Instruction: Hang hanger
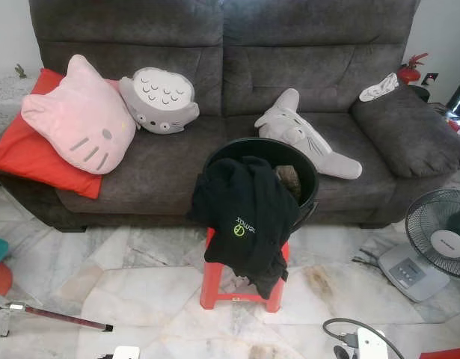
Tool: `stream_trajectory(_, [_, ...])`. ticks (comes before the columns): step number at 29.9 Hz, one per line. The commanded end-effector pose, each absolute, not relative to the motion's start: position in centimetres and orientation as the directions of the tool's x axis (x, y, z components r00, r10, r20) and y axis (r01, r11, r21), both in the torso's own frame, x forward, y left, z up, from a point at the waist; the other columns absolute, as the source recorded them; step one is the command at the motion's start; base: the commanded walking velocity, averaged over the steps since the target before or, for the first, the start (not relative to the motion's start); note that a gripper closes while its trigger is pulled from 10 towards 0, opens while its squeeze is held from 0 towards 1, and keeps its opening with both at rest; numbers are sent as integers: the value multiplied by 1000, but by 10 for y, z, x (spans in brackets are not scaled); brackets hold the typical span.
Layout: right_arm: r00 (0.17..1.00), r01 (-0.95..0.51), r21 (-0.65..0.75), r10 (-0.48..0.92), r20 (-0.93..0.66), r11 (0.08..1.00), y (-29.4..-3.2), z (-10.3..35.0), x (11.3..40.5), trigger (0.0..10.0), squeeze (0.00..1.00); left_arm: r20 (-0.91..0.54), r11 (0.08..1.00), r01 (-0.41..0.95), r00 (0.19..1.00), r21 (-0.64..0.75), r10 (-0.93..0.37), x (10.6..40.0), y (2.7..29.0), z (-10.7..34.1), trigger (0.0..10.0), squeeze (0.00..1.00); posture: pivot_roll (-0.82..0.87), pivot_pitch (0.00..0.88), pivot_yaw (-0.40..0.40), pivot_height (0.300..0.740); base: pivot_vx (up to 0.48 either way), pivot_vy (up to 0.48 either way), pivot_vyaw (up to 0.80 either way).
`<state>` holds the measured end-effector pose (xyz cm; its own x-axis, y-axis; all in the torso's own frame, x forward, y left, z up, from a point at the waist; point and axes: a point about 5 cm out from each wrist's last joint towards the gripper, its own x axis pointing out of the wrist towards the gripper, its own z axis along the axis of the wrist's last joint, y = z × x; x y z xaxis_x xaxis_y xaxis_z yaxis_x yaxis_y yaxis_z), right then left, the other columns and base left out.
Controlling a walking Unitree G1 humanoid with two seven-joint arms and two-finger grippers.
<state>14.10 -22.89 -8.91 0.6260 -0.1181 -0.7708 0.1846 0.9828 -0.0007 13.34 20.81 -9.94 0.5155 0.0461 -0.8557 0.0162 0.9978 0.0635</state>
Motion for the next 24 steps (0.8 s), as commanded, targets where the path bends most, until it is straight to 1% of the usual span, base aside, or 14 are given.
stream_trajectory(1, [609,198,-1,-124,-784,980,-230,-91,135,10000,0,-867,998,7,496,70,57,126,211,-101,10000,0,-116,0,3,740,0,0,0])
stream_trajectory(8, [617,206,4,-127,-777,979,-227,-91,136,10000,0,-863,996,27,502,85,60,128,213,-100,10000,0,-86,0,9,740,0,0,0])
stream_trajectory(10, [620,221,-1,-141,-772,975,-228,-91,136,10000,0,-859,996,5,508,86,71,128,214,-100,10000,0,-98,0,0,740,0,0,0])
stream_trajectory(14, [628,371,-5,-254,-736,929,-246,-84,143,10000,0,-859,996,-51,503,76,91,129,215,-100,10000,0,-96,0,14,740,0,0,0])
stream_trajectory(15, [645,418,34,-270,-715,908,-250,-80,148,10000,0,-864,996,-4,497,90,80,129,214,-100,10000,0,-108,0,9,740,0,0,0])
stream_trajectory(16, [645,418,34,-270,-715,908,-250,-80,148,10000,0,-864,996,-4,497,90,80,129,214,-100,10000,0,-108,0,9,740,0,0,0])
stream_trajectory(17, [642,479,70,-295,-708,875,-251,-80,147,10000,0,-868,996,-51,488,72,87,127,214,-101,10000,0,-108,0,10,740,0,0,0])
stream_trajectory(18, [651,495,103,-290,-701,863,-248,-80,149,10000,0,-872,990,-128,475,62,116,123,215,-102,10000,0,-96,0,24,740,0,0,0])
stream_trajectory(19, [657,477,100,-279,-700,873,-246,-80,149,10000,0,-871,989,-131,475,70,125,122,216,-102,10000,0,-96,0,24,740,0,0,0])
stream_trajectory(20, [656,403,68,-237,-717,912,-238,-83,148,10000,0,-872,995,-22,480,96,95,126,215,-101,10000,0,-124,0,10,740,0,0,0])
stream_trajectory(21, [650,234,19,-142,-747,972,-225,-88,144,10000,0,-878,976,178,478,128,28,132,212,-100,10000,0,-143,0,13,740,0,0,0])
stream_trajectory(22, [650,234,19,-142,-747,972,-225,-88,144,10000,0,-878,976,178,478,128,28,132,212,-100,10000,0,-143,0,13,740,0,0,0])
stream_trajectory(23, [644,83,-9,-60,-763,996,-216,-91,140,10000,0,-880,955,262,476,138,-3,135,210,-99,10000,0,-131,0,3,740,0,0,0])
stream_trajectory(24, [642,42,-20,-42,-766,999,-216,-91,139,10000,0,-873,965,227,488,131,4,136,210,-98,10000,0,-130,0,-5,740,0,0,0])
